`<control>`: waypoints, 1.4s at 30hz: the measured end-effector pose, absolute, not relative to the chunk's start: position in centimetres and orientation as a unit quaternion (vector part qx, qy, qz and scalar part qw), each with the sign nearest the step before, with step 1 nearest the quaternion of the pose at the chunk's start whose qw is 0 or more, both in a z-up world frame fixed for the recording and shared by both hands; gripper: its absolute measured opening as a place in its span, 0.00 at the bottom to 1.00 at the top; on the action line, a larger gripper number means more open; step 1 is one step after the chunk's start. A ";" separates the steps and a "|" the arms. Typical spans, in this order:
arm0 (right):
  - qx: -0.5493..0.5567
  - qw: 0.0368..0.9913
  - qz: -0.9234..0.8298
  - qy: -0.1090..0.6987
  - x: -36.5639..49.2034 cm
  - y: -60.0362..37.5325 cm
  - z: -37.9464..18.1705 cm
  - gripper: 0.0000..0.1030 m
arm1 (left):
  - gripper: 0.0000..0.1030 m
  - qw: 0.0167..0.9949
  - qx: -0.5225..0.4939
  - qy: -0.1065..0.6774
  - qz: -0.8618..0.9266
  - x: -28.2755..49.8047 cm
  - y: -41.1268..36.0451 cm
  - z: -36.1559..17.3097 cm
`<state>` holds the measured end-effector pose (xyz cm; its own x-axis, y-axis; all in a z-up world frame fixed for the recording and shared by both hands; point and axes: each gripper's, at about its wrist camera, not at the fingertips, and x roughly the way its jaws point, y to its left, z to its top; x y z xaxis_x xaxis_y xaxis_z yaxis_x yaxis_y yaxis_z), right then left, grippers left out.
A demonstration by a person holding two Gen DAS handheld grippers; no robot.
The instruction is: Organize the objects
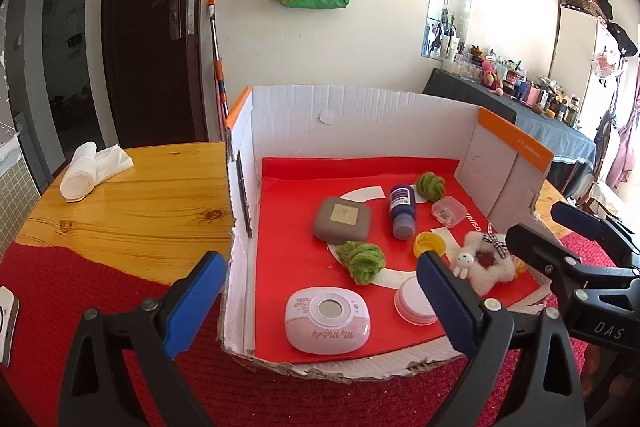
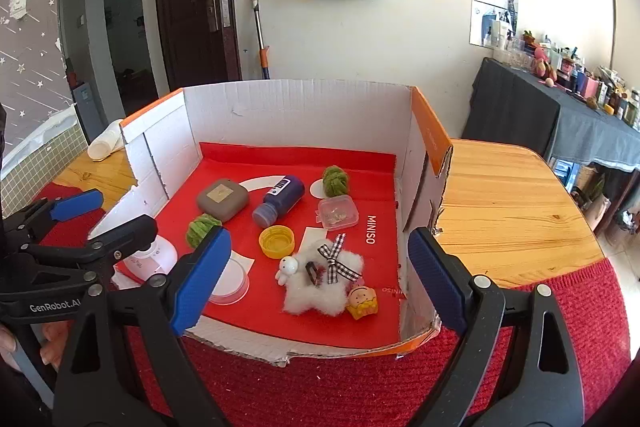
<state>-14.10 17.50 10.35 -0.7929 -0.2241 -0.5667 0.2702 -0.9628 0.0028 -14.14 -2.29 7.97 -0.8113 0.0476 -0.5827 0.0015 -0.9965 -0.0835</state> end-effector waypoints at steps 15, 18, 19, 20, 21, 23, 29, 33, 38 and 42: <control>0.295 0.125 -0.947 0.032 -14.9 18.2 8.5 0.88 | 0.95 0.000 -0.305 -0.024 0.952 -14.5 -2.5 6.8; 0.298 0.125 -0.946 0.031 -15.0 18.3 8.4 0.88 | 0.95 0.001 -0.305 -0.025 0.952 -14.5 -2.6 6.8; 0.298 0.124 -0.946 0.030 -14.9 18.3 8.4 0.88 | 0.95 0.001 -0.304 -0.025 0.952 -14.4 -2.6 6.8; 0.295 0.123 -0.947 0.028 -14.9 18.4 8.5 0.88 | 0.95 0.000 -0.302 -0.024 0.953 -14.4 -2.5 6.9; 0.294 0.122 -0.948 0.028 -14.8 18.5 8.5 0.89 | 0.95 0.000 -0.300 -0.022 0.954 -14.3 -2.5 6.9; 0.294 0.122 -0.948 0.028 -14.7 18.5 8.5 0.90 | 0.95 0.001 -0.297 -0.018 0.955 -14.1 -2.3 7.0; 0.290 0.121 -0.949 0.032 -14.5 18.4 8.6 0.91 | 0.95 0.003 -0.287 -0.007 0.958 -13.8 -2.0 7.3; 0.290 0.118 -0.949 0.028 -14.5 18.5 8.6 0.91 | 0.95 0.005 -0.282 -0.005 0.959 -13.6 -2.0 7.5; 0.291 0.117 -0.949 0.027 -14.6 18.5 8.6 0.91 | 0.95 0.006 -0.280 -0.004 0.960 -13.5 -1.9 7.5; 0.292 0.118 -0.949 0.028 -14.6 18.5 8.6 0.91 | 0.95 0.004 -0.282 -0.006 0.959 -13.6 -1.9 7.5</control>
